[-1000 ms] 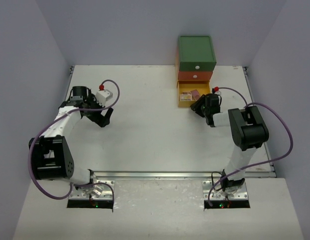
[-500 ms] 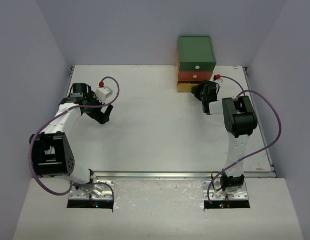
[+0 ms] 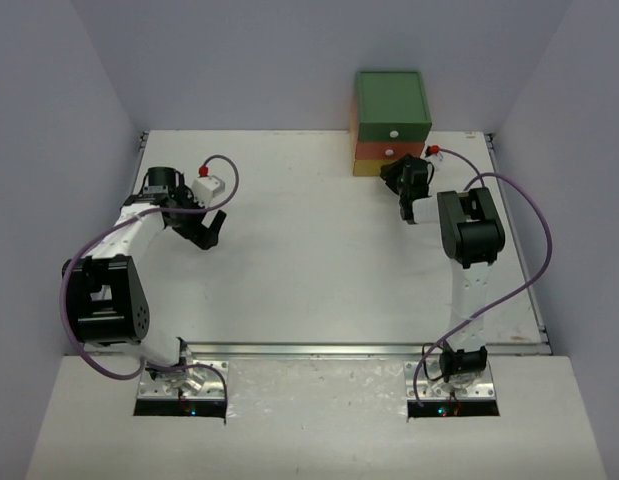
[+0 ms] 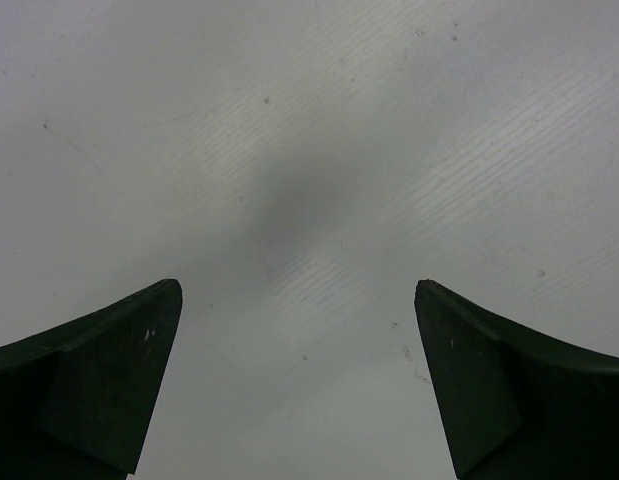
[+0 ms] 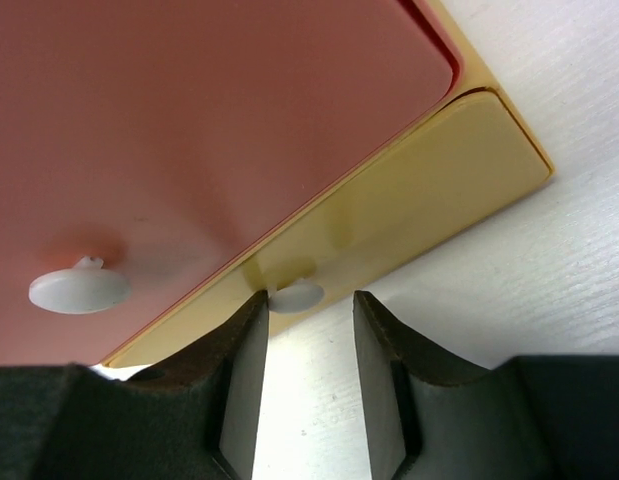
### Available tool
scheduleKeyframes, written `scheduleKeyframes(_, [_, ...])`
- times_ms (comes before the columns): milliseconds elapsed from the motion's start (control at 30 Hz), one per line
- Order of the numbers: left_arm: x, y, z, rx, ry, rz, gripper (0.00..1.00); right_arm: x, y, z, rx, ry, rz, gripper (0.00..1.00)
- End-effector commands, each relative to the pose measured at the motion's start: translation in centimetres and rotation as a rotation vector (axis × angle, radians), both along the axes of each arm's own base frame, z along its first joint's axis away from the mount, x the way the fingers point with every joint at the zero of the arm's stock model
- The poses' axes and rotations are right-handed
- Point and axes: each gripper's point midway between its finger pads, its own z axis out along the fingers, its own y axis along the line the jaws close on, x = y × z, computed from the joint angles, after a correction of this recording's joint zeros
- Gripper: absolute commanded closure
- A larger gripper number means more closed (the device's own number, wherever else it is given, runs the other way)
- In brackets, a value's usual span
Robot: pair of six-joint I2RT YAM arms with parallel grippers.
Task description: Organize the makeup
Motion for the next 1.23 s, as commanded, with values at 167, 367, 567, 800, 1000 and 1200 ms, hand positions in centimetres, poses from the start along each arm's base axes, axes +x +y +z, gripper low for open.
scheduleKeyframes(167, [1.2, -0.8, 2.0, -0.050, -0.068, 0.008, 0.00, -2.6, -1.7, 7.9, -0.083, -0.168, -0.018, 0.46])
scheduleKeyframes(367, [1.2, -0.3, 3.4, -0.033, -0.141, 0.063, 0.00, -11.2, -1.5, 9.9, -0.132, -0.083, 0.087, 0.01])
scheduleKeyframes(567, [-2.8, 1.8, 3.5, 0.005, -0.209, 0.173, 0.00, -27.0, -2.5, 6.3, -0.340, 0.256, 0.298, 0.01])
scheduleKeyframes(800, [-7.6, 4.8, 3.4, 0.152, -0.451, 0.306, 0.00, -34.9, -4.9, 5.1, -0.386, 0.203, 0.196, 0.01])
scheduleKeyframes(1000, [-8.6, 4.0, 2.5, 0.076, -0.489, 0.372, 0.00, -36.1, -5.2, 6.5, -0.258, 0.049, 0.074, 0.01])
scheduleKeyframes(1200, [-8.8, 5.6, 1.6, 0.106, -0.504, 0.493, 0.00, -36.0, -4.8, 7.1, -0.197, 0.015, 0.064, 0.01])
